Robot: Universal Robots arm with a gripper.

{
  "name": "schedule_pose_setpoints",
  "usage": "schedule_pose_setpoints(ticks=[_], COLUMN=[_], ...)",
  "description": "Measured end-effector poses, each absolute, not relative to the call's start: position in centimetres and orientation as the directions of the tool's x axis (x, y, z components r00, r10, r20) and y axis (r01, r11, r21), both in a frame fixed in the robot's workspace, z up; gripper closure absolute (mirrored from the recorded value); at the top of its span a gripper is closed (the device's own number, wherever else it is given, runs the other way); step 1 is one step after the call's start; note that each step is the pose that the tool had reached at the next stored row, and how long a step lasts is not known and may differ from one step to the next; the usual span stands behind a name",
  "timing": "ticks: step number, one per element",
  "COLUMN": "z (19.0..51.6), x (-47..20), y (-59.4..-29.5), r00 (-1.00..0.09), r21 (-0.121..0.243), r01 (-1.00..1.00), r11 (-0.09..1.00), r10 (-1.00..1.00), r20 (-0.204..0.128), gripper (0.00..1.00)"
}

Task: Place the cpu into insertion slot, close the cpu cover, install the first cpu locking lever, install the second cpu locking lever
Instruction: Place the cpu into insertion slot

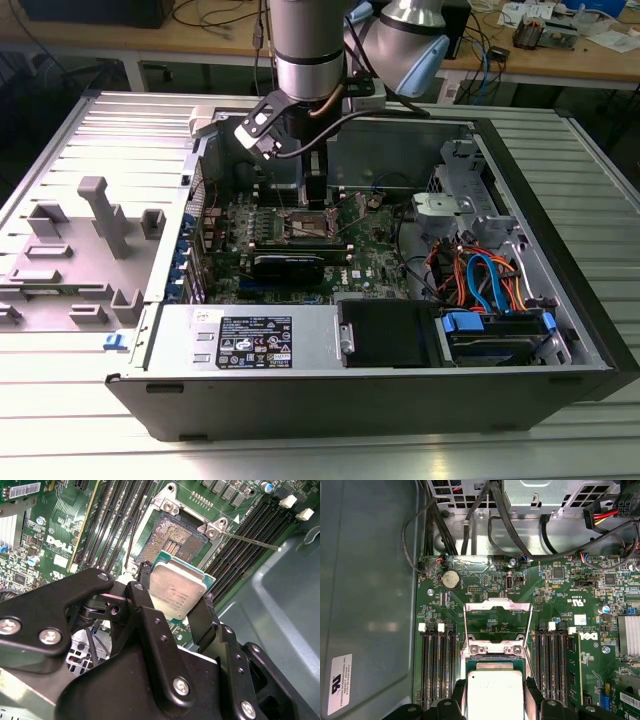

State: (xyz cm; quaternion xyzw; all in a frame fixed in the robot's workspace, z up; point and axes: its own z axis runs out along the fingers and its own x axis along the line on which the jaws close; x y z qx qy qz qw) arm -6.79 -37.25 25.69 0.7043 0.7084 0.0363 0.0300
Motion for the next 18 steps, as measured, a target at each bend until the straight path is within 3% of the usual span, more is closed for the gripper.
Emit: schedule_pose_setpoints(ticks=[18], z=[24.0], x=[-7.2], y=[-37.2], r00=[-0.041], r21=[0.096], r01=[0.995], r11=[0.04], r10=[0.999], r20=[0.008], gripper=[0.46])
